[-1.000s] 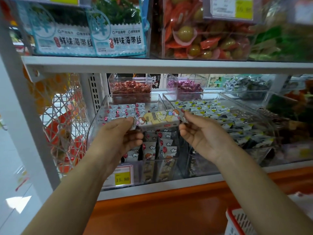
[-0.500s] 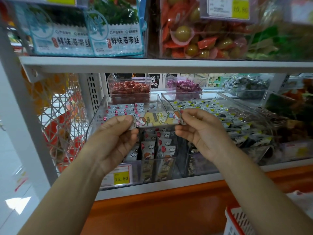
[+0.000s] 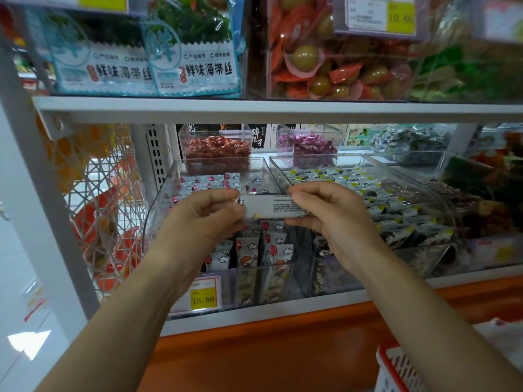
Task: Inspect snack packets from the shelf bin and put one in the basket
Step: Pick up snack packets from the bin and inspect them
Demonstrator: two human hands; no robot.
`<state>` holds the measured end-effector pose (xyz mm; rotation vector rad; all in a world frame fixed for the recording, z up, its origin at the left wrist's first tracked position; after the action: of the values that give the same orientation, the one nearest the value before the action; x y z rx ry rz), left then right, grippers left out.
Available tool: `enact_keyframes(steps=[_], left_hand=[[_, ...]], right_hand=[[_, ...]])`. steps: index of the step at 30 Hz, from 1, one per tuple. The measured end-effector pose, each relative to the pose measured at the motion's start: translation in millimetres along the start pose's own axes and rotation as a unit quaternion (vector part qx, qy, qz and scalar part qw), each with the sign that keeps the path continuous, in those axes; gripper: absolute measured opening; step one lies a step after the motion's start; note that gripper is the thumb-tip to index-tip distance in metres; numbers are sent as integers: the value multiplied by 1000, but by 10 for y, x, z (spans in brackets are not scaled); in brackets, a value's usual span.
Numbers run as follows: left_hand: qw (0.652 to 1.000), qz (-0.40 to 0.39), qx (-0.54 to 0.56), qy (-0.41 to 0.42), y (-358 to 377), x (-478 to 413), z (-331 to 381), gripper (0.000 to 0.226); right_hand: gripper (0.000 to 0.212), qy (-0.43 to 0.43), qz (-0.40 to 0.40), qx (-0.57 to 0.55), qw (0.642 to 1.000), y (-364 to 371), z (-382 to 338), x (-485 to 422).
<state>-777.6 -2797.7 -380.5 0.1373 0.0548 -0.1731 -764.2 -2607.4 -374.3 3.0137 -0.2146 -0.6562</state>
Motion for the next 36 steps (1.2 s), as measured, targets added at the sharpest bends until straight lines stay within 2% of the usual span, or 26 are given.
enact_keyframes(steps=[4, 8, 13, 21, 24, 27, 29, 31, 33, 36], left_hand=[[994, -9, -99, 35, 29, 50, 53, 31], [985, -25, -160, 51, 88, 78, 86, 34], [985, -5, -168, 27, 125, 83, 55, 13], [973, 88, -207, 48, 11, 41, 88, 28], [976, 108, -184, 39, -32, 19, 58, 30], [987, 120, -110, -5, -106, -19, 5, 34], [990, 109, -86, -23, -109, -42, -16, 36], [992, 98, -81, -12, -91, -48, 0, 30], [981, 118, -148, 34, -107, -50, 75, 22], [946, 141, -265, 121, -96, -80, 207, 13]], right_hand=[[17, -7, 8, 29, 1000, -15, -17, -2], [17, -39, 43, 130, 990, -51, -55, 6], [18, -105, 28, 200, 974, 14, -127, 60], [12, -131, -31, 182, 974, 146, -127, 85], [10, -120, -56, 169, 977, 158, -119, 83], [37, -70, -141, 128, 979, 180, -65, 82], [43, -72, -153, 125, 978, 168, -62, 79], [33, -77, -116, 100, 985, 118, -76, 49], [20, -83, -40, 79, 993, 15, -81, -3], [6, -98, 68, 93, 988, -167, -73, -82]])
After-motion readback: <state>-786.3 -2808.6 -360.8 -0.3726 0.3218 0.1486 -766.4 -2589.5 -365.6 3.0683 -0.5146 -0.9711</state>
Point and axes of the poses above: each hand's wrist, its own x-axis away from the middle knuckle, its own y-axis out of the palm, z = x × y, the point moved 5 cm from there along -x, towards the middle knuckle, and after that the axes turned 5 degrees about -y, right-handed, at the moved point
